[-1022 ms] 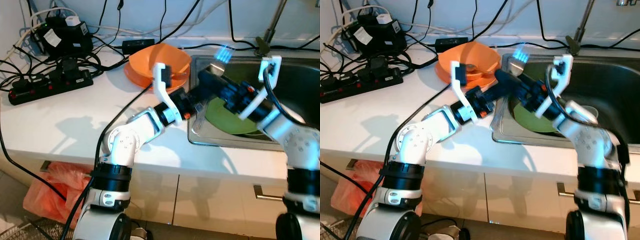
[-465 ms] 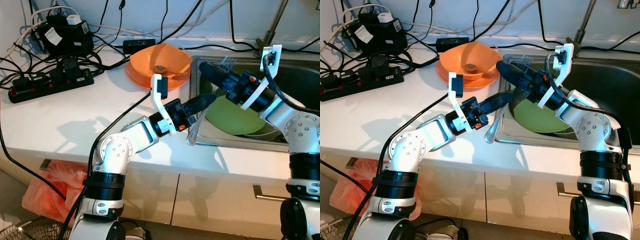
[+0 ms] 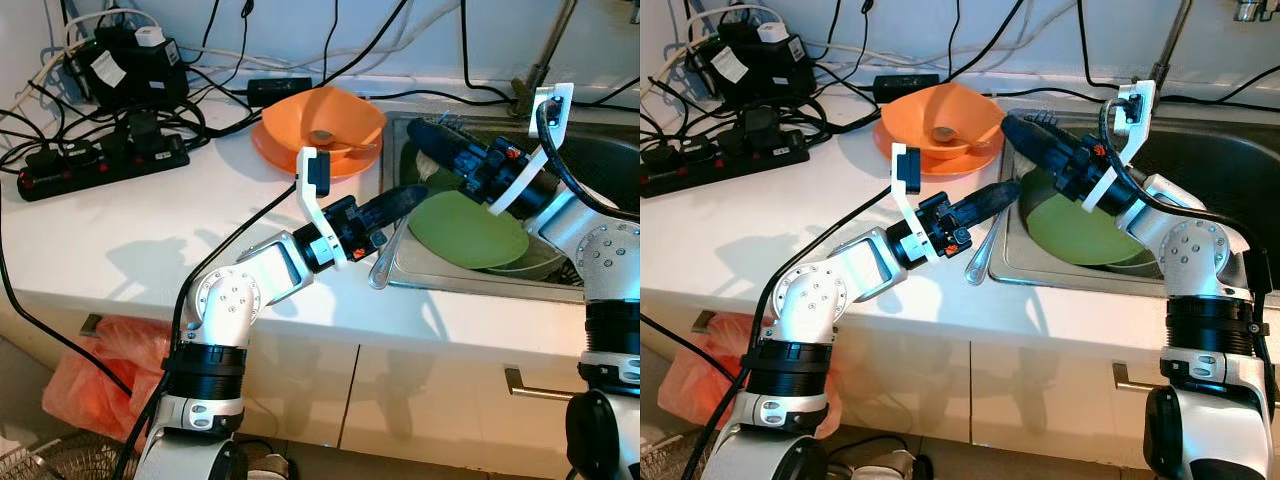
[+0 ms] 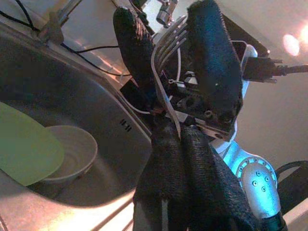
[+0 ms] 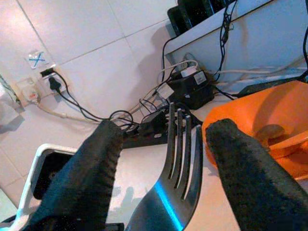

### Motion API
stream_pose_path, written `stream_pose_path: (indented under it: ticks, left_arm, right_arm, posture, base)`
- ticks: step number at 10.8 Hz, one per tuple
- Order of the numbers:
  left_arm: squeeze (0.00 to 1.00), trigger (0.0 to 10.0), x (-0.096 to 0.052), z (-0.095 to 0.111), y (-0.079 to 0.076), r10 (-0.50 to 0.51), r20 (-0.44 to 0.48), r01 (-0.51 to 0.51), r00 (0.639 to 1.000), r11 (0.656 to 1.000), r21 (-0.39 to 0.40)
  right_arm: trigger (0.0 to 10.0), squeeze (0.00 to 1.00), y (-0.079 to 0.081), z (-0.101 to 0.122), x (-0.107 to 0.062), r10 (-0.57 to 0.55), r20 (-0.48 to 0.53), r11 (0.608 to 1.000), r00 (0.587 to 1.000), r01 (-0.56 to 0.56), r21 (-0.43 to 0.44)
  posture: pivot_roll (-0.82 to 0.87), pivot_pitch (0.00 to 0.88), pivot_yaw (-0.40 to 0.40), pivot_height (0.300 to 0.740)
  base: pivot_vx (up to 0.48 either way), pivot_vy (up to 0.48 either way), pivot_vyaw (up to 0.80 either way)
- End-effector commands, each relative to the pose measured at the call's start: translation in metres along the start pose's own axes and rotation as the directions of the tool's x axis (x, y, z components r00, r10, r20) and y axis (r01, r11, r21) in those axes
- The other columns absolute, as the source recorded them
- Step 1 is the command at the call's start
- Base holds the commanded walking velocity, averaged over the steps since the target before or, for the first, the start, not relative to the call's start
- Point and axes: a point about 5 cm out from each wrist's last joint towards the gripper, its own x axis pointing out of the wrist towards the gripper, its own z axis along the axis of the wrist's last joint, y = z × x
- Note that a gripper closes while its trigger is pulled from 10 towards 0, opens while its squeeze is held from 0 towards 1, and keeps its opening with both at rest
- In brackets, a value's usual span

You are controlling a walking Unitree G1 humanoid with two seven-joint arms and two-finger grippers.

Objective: Kitchen organization

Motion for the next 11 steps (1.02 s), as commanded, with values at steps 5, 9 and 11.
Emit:
stream_pose_path:
  ticks: [5, 9, 11]
  left_arm:
    - [0.0, 0.0, 0.002, 0.0011, -0.0064, -0.043, -0.002, 0.043, 0.999, 0.999, 0.012]
    - [0.0, 0.0, 0.0029, 0.0015, -0.0084, -0.056, -0.004, 0.056, 0.998, 0.998, 0.01]
    - [0.0, 0.0, 0.003, 0.0018, -0.0085, -0.056, -0.006, 0.056, 0.998, 0.998, 0.014]
  right_arm:
    - [0.0, 0.0, 0.0008, 0.0033, 0.0003, 0.015, -0.002, 1.0, 1.0, -0.015, -0.024]
    - [0.0, 0.0, 0.0002, 0.0026, -0.0002, 0.011, -0.002, 0.999, 1.0, -0.011, -0.03]
    - [0.0, 0.0, 0.0004, 0.002, -0.0002, 0.012, -0.004, 0.999, 1.0, -0.012, -0.031]
  posture:
    - [0.12, 0.031, 0.027, 0.74]
    - [0.12, 0.032, 0.028, 0.74]
    - [0.11, 0.031, 0.031, 0.74]
  base:
    - [0.0, 0.0, 0.0]
    - [0.0, 0.0, 0.0]
    - [0.0, 0.0, 0.0]
